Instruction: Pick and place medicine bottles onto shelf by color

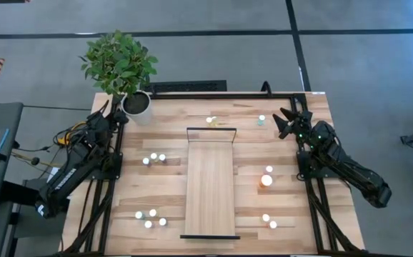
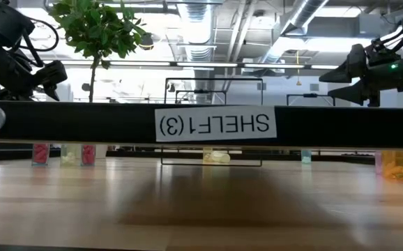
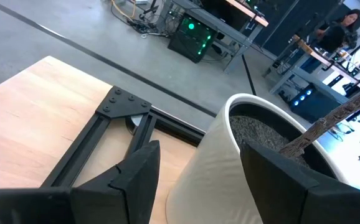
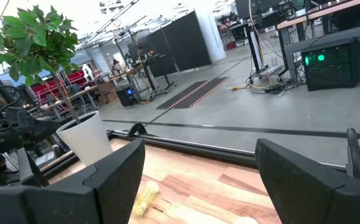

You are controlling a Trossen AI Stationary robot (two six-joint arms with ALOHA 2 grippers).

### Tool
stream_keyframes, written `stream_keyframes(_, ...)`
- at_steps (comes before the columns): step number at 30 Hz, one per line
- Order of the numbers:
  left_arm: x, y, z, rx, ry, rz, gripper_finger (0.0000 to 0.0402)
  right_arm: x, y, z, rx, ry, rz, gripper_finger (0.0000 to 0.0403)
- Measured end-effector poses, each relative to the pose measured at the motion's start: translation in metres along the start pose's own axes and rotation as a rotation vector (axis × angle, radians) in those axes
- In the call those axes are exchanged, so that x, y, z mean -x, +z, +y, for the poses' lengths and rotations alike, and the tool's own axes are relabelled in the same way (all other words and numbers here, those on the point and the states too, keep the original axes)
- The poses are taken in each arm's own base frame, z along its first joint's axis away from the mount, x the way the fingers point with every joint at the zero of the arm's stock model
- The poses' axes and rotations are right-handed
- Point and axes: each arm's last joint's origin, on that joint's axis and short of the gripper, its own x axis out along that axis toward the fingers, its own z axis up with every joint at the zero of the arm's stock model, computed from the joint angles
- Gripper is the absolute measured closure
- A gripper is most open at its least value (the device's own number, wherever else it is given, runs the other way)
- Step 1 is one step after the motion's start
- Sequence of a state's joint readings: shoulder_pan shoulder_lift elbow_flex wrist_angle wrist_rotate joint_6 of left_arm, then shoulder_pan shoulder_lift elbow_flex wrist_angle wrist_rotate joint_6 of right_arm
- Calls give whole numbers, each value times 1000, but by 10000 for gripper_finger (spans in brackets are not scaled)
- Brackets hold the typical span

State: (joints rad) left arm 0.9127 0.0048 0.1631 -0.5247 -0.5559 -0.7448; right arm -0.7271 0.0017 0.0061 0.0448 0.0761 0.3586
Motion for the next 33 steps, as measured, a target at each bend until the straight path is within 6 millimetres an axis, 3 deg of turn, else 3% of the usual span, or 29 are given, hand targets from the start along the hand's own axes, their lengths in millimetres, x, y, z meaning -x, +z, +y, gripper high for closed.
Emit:
stream_keyframes(11,0,0,0,0,0,0,191,0,0,0,-5,-6,-1,76)
stream_keyframes(18,0,0,0,0,0,0,191,0,1,2,-165,22,-6,76)
stream_keyframes(24,0,0,0,0,0,0,191,2,15,6,-230,39,-169,76)
stream_keyframes(33,0,0,0,0,0,0,191,3,45,15,-228,10,-229,76)
